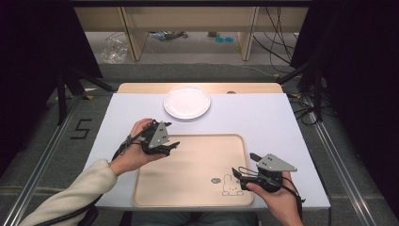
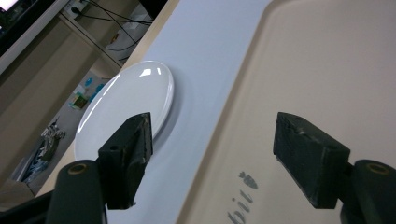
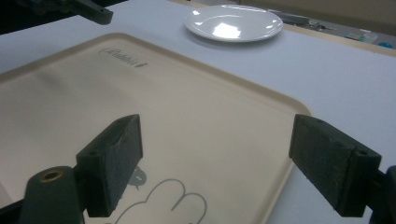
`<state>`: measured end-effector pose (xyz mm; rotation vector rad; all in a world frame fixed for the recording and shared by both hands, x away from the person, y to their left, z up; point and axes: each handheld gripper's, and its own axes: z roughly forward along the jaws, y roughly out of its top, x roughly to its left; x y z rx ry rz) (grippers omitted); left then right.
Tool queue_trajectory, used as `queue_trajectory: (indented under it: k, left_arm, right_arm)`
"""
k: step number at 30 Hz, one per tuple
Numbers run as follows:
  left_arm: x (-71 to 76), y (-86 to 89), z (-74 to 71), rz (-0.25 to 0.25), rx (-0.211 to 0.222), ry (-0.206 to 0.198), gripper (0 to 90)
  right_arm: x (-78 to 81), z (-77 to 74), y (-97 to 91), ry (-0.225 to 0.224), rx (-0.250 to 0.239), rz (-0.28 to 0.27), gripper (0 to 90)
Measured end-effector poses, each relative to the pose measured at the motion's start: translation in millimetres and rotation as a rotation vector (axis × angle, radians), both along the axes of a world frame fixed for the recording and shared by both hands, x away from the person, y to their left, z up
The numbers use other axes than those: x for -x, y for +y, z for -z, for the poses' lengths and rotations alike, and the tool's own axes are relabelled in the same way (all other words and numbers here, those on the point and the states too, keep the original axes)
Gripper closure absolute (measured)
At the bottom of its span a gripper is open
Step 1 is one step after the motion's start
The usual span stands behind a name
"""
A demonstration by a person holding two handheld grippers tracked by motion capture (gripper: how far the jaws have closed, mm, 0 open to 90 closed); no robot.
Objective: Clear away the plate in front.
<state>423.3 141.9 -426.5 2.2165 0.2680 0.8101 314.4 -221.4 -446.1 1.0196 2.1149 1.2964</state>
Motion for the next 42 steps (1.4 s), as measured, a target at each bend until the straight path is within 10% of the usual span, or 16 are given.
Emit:
queue_trajectory:
  k: [42]
  left_arm:
    - [-90.6, -38.7, 17.6, -0.063, -0.138, -0.006, 32.0]
  right_arm:
    - [-0.3, 0.9, -0.5, 0.006, -0.004, -0.005, 18.3]
